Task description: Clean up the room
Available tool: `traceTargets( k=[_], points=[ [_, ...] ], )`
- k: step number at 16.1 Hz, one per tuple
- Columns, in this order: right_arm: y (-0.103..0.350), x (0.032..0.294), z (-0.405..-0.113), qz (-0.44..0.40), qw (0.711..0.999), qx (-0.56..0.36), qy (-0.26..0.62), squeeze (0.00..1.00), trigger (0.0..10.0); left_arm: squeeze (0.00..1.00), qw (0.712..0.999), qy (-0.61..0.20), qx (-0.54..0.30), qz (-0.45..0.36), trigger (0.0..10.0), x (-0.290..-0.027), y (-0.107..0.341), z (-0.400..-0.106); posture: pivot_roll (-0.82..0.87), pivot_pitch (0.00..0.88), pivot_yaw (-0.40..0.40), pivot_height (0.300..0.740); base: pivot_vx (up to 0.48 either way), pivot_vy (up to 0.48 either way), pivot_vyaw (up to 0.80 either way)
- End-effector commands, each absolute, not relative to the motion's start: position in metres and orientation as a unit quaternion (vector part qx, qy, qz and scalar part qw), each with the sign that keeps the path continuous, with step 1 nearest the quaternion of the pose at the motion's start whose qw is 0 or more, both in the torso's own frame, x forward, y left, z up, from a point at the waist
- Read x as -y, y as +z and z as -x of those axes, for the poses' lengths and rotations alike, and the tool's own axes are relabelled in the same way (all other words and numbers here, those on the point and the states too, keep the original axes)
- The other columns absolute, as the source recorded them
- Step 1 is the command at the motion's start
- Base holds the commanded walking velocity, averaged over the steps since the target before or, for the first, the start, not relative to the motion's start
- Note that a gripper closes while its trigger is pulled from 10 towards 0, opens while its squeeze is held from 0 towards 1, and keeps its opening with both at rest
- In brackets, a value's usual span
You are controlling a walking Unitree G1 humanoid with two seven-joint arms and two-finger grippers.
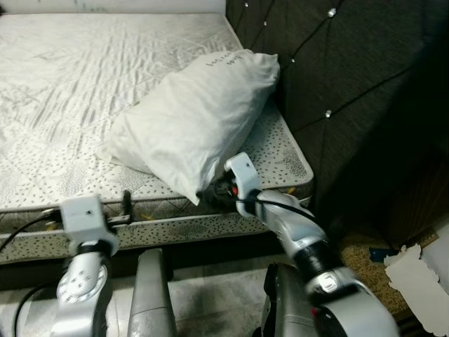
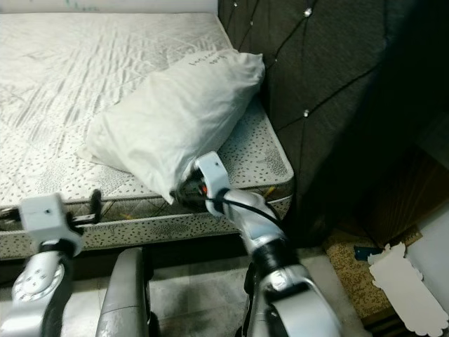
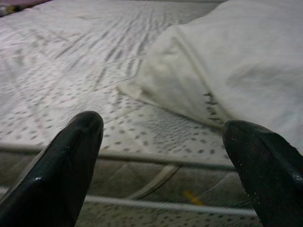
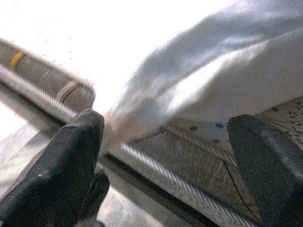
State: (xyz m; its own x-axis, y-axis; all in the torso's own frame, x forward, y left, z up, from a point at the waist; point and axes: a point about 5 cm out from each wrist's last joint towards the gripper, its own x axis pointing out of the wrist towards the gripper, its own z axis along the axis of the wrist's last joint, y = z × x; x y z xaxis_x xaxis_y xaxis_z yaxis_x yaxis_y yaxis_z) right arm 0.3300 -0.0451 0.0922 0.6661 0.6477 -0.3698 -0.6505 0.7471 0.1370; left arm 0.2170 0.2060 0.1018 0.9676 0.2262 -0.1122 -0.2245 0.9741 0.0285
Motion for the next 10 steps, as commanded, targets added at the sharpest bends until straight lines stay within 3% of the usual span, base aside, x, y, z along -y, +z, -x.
traceTargets(
  k=[1,4,6,10],
  points=[
    [0.097,0.047,-0.338,-0.014,0.931,-0.196,0.309,0.0,10.0,0.0,0.991,0.121,-0.058,-0.014,10.0,-0.21,0.106,-0.21,0.26,0.049,-0.063,0.527,0.0,0.0,0.0],
    [0.101,0.041,-0.341,-0.023,0.937,-0.179,0.3,0.0,10.0,0.0,0.989,0.131,-0.068,-0.017,10.0,-0.213,0.105,-0.198,0.28,0.071,-0.072,0.527,0.0,0.0,0.0],
    [0.097,0.039,-0.341,-0.016,0.939,-0.181,0.291,0.0,10.0,0.0,0.988,0.132,-0.073,-0.017,10.0,-0.212,0.106,-0.194,0.28,0.077,-0.069,0.527,0.0,0.0,0.8],
    [0.095,0.044,-0.344,-0.051,0.95,-0.187,0.243,0.0,10.0,0.0,0.99,0.12,-0.079,-0.015,10.0,-0.207,0.107,-0.197,0.26,0.093,-0.052,0.527,0.0,0.0,0.0]
  ],
)
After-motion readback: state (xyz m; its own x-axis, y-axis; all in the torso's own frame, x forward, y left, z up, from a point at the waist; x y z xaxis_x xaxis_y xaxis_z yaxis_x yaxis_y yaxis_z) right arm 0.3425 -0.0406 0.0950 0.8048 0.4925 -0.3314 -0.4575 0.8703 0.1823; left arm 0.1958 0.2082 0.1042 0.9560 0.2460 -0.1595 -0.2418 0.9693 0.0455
